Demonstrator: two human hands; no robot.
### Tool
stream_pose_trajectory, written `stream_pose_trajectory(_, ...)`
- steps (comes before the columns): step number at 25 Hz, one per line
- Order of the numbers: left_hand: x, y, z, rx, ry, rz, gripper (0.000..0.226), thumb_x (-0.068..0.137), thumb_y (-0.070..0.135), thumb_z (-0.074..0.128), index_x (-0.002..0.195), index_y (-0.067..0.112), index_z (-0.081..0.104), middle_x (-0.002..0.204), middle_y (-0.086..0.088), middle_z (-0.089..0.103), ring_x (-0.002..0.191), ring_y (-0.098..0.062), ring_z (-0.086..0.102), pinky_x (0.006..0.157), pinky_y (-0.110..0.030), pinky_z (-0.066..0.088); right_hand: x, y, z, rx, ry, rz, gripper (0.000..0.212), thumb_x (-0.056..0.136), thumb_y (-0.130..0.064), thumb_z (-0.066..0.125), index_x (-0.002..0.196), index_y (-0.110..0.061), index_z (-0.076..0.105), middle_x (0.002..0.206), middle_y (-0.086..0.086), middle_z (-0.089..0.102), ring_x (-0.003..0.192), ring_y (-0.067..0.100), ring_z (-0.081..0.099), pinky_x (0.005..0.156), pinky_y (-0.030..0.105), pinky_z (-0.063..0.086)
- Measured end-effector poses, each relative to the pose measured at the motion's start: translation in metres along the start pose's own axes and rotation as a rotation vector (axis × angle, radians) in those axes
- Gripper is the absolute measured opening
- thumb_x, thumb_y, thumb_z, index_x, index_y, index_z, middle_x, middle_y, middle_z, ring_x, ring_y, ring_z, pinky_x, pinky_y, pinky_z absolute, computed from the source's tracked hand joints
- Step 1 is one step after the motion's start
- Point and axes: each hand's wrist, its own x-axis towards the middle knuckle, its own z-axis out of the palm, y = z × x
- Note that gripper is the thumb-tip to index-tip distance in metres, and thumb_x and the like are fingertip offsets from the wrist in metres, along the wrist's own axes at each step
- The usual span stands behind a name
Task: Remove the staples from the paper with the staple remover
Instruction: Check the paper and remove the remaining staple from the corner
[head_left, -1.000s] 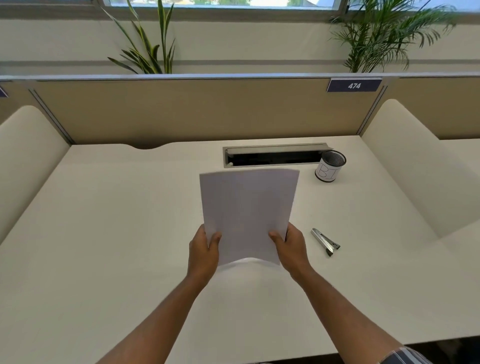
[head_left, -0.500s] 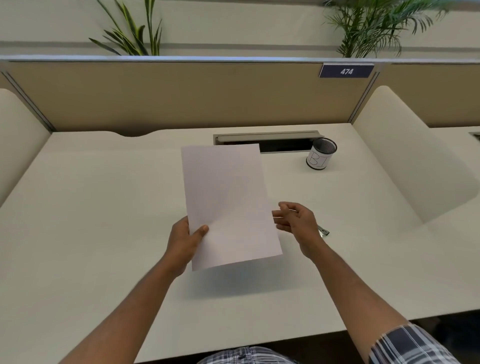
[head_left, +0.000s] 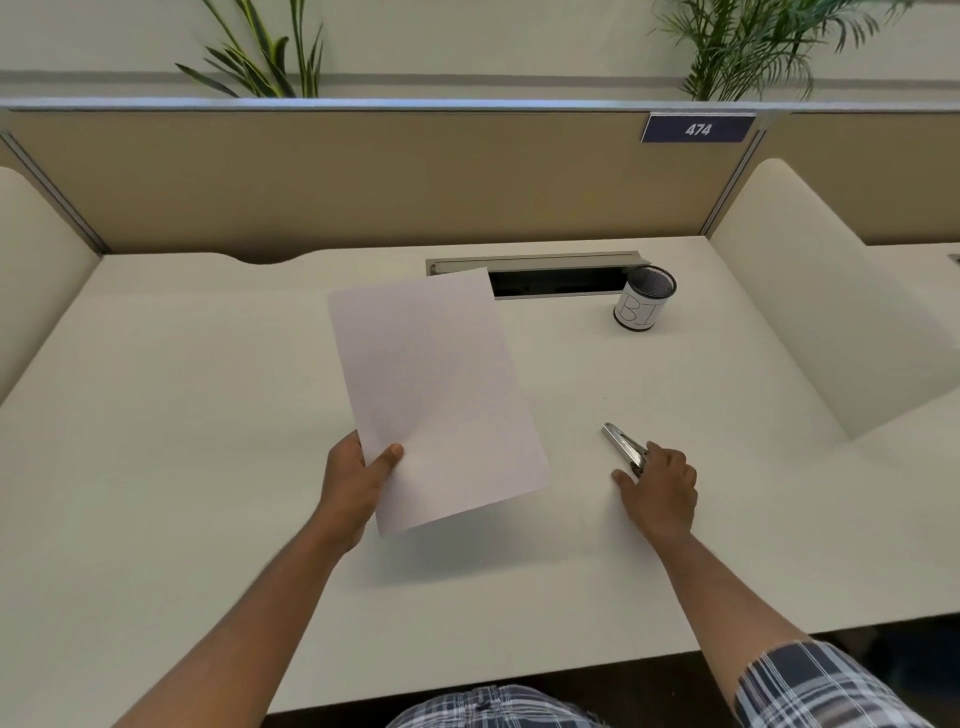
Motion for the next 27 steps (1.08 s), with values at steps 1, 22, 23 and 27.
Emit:
stream_pose_trajectory(1, -0.001, 0.001, 0.001, 0.008, 0.004, 0.003, 0.026, 0.094, 0.009, 0.067, 0.12, 0.013, 0.066, 0.114, -0.003, 0.075, 0.104, -0.027, 0.071, 0.09, -0.044, 0.057, 0.001, 0.001, 0.0, 0.031, 0.007, 0.003, 0.063, 0.088, -0.03, 0.075, 0.142, -0.009, 0.051, 0.141, 0.016, 0.049, 0.129, 0.04, 0.044, 0.098, 0.049, 0.045)
stream_pose_trajectory(22, -0.002, 0.011, 0.005, 0.036, 0.059, 0.06, 0.025, 0.094, 0.012, 0.067, 0.119, 0.017, 0.066, 0.112, 0.002, 0.074, 0.101, -0.023, 0.071, 0.089, -0.042, 0.058, -0.067, -0.059, -0.025, 1.538, -0.456, 0.201, 0.047, 0.088, -0.028, 0.07, 0.13, -0.009, 0.061, 0.11, 0.009, 0.069, 0.101, 0.034, 0.07, 0.098, 0.053, 0.053)
stream_pose_trajectory(23, -0.002, 0.012, 0.004, 0.033, 0.06, 0.066, 0.025, 0.094, 0.011, 0.067, 0.119, 0.017, 0.067, 0.111, 0.002, 0.074, 0.101, -0.023, 0.071, 0.088, -0.041, 0.057, -0.07, -0.06, -0.023, 1.511, -0.487, 0.18, 0.049, 0.088, -0.03, 0.068, 0.131, -0.009, 0.06, 0.111, 0.01, 0.071, 0.103, 0.034, 0.07, 0.099, 0.053, 0.052)
stream_pose_trajectory(27, -0.004, 0.016, 0.002, 0.034, 0.085, 0.079, 0.022, 0.095, 0.011, 0.067, 0.115, 0.02, 0.066, 0.106, 0.007, 0.074, 0.096, -0.02, 0.071, 0.083, -0.036, 0.057, -0.083, -0.067, -0.019, 1.413, -0.627, 0.097, 0.061, 0.085, -0.043, 0.071, 0.135, -0.011, 0.058, 0.101, 0.009, 0.068, 0.1, 0.033, 0.07, 0.094, 0.059, 0.056)
